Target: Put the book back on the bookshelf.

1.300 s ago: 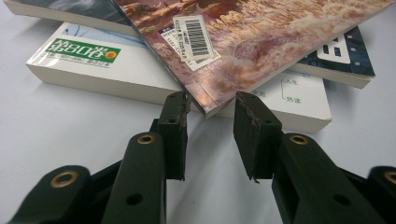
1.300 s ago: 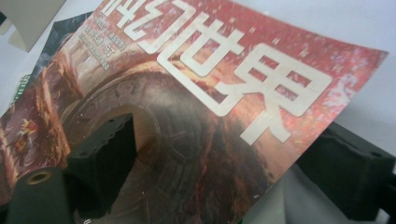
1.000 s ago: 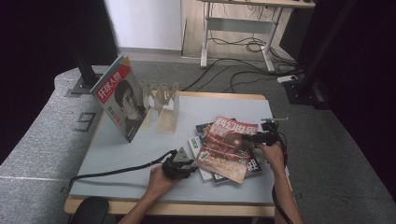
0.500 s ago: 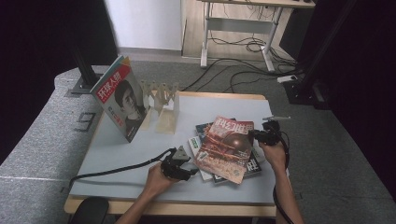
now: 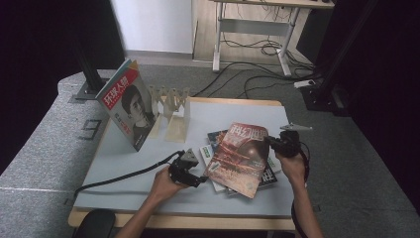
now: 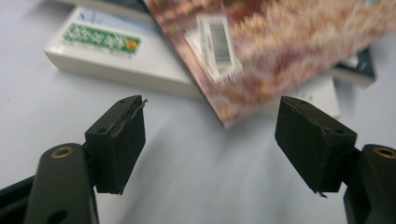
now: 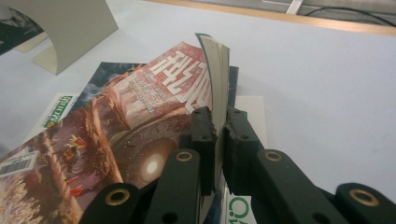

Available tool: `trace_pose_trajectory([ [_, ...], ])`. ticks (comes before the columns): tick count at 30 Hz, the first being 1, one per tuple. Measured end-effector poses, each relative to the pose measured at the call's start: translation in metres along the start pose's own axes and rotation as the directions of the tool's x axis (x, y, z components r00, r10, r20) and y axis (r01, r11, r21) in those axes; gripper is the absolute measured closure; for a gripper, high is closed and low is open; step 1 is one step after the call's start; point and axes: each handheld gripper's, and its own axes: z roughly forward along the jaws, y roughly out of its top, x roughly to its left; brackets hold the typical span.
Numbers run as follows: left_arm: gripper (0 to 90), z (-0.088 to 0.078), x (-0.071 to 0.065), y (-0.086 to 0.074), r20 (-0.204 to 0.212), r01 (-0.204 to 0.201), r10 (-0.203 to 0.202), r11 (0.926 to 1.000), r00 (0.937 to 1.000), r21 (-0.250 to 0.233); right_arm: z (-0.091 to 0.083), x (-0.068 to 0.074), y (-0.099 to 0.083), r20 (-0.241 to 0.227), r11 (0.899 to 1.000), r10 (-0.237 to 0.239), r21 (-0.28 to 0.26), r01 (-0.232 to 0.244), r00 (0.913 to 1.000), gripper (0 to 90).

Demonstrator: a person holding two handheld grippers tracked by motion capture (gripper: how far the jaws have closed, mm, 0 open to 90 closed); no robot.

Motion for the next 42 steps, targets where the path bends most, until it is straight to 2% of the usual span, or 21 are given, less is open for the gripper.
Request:
trace_pose_trajectory([
  [4, 25.4, 0.000, 0.006, 0.003, 0.046, 0.024, -0.023, 0.9996, 0.9987, -0.012, -0.005, 0.005, 0.001, -0.002, 1.000, -0.014, -0.019, 0.014, 0.9999, 82.9],
  [6, 25.1, 0.005, 0.009, 0.001, 0.045, 0.016, -0.016, 0.9998, 0.9988, 0.011, -0.009, 0.013, 0.000, -0.014, 0.999, -0.030, -0.031, 0.029, 0.9995, 83.0],
  [9, 24.3, 0.007, 0.010, 0.001, 0.044, 0.016, -0.017, 0.9997, 0.9989, 0.016, -0.011, 0.019, 0.000, -0.026, 0.998, -0.046, -0.034, 0.045, 0.9986, 83.1],
  [13, 24.9, 0.007, 0.014, 0.004, 0.077, 0.042, -0.041, 0.9990, 0.9962, -0.013, -0.015, 0.033, 0.001, -0.056, 0.996, -0.071, -0.056, 0.068, 0.9959, 83.2],
  [15, 25.1, 0.006, 0.015, 0.005, 0.083, 0.050, -0.049, 0.9985, 0.9954, -0.021, -0.017, 0.036, 0.002, -0.060, 0.995, -0.079, -0.059, 0.075, 0.9951, 83.2],
  [16, 25.6, 0.005, 0.017, 0.007, 0.087, 0.057, -0.055, 0.9979, 0.9947, -0.029, -0.019, 0.042, 0.004, -0.073, 0.994, -0.089, -0.070, 0.083, 0.9934, 83.2],
  [21, 25.8, 0.009, 0.021, 0.007, 0.102, 0.078, -0.075, 0.9964, 0.9919, -0.031, -0.026, 0.056, 0.007, -0.093, 0.990, -0.116, -0.092, 0.108, 0.9889, 83.2],
  [23, 25.9, 0.011, 0.021, 0.007, 0.105, 0.081, -0.077, 0.9962, 0.9915, -0.032, -0.028, 0.057, 0.008, -0.096, 0.989, -0.119, -0.098, 0.109, 0.9883, 83.2],
  [28, 27.9, 0.012, 0.029, 0.011, 0.150, 0.118, -0.106, 0.9901, 0.9829, -0.076, -0.036, 0.062, 0.010, -0.119, 0.986, -0.126, -0.123, 0.112, 0.9849, 83.2],
  [30, 28.4, 0.012, 0.030, 0.013, 0.151, 0.123, -0.109, 0.9891, 0.9825, -0.082, -0.037, 0.063, 0.010, -0.123, 0.986, -0.127, -0.126, 0.111, 0.9843, 83.2],
  [31, 28.5, 0.012, 0.031, 0.015, 0.151, 0.115, -0.103, 0.9907, 0.9831, -0.073, -0.038, 0.063, 0.010, -0.126, 0.986, -0.127, -0.128, 0.111, 0.9839, 83.2],
  [32, 28.6, 0.014, 0.028, 0.021, 0.137, 0.073, -0.066, 0.9961, 0.9884, -0.049, -0.039, 0.064, 0.010, -0.130, 0.985, -0.128, -0.132, 0.110, 0.9832, 83.2],
  [34, 28.6, 0.015, 0.027, 0.024, 0.136, 0.062, -0.055, 0.9968, 0.9891, -0.050, -0.039, 0.064, 0.010, -0.132, 0.985, -0.128, -0.134, 0.110, 0.9829, 83.2],
  [36, 28.9, 0.016, 0.027, 0.028, 0.147, 0.075, -0.067, 0.9959, 0.9869, -0.051, -0.040, 0.065, 0.010, -0.134, 0.984, -0.130, -0.138, 0.111, 0.9825, 83.2],
  [39, 30.5, 0.021, 0.029, 0.033, 0.145, 0.068, -0.063, 0.9973, 0.9874, -0.029, -0.042, 0.066, 0.010, -0.140, 0.983, -0.130, -0.144, 0.110, 0.9815, 83.1],
  [40, 31.3, 0.024, 0.031, 0.034, 0.173, 0.091, -0.083, 0.9950, 0.9813, -0.040, -0.043, 0.067, 0.010, -0.144, 0.983, -0.132, -0.150, 0.110, 0.9807, 83.1],
  [41, 31.7, 0.024, 0.031, 0.034, 0.173, 0.091, -0.083, 0.9950, 0.9813, -0.040, -0.043, 0.067, 0.010, -0.144, 0.983, -0.132, -0.150, 0.110, 0.9807, 83.1],
  [42, 32.4, 0.024, 0.033, 0.034, 0.187, 0.099, -0.089, 0.9942, 0.9783, -0.043, -0.045, 0.068, 0.010, -0.147, 0.981, -0.136, -0.155, 0.113, 0.9799, 83.1],
])
